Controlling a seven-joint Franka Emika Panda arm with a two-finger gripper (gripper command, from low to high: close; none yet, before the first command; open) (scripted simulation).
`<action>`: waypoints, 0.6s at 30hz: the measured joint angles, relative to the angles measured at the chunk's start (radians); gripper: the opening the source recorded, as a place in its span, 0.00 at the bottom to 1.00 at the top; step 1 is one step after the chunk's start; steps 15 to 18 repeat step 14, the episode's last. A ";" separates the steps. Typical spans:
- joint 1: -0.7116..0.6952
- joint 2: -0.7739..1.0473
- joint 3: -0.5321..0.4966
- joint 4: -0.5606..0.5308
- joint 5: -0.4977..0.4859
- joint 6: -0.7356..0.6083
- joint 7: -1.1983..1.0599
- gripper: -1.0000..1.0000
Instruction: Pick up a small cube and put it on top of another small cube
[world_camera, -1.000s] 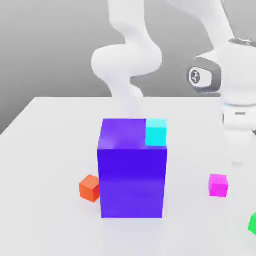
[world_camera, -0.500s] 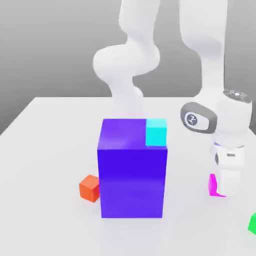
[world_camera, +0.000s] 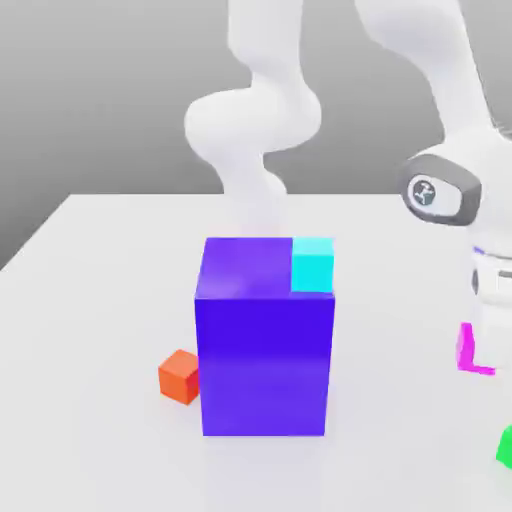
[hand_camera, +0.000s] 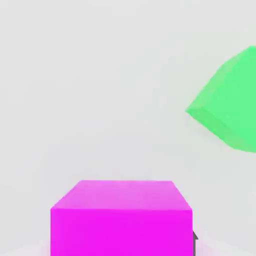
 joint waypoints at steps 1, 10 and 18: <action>-0.001 0.014 -0.006 0.036 0.002 -0.022 0.019 0.00; 0.007 0.214 -0.050 0.243 0.004 -0.028 0.128 1.00; 0.007 0.214 -0.050 0.243 0.004 -0.028 0.128 1.00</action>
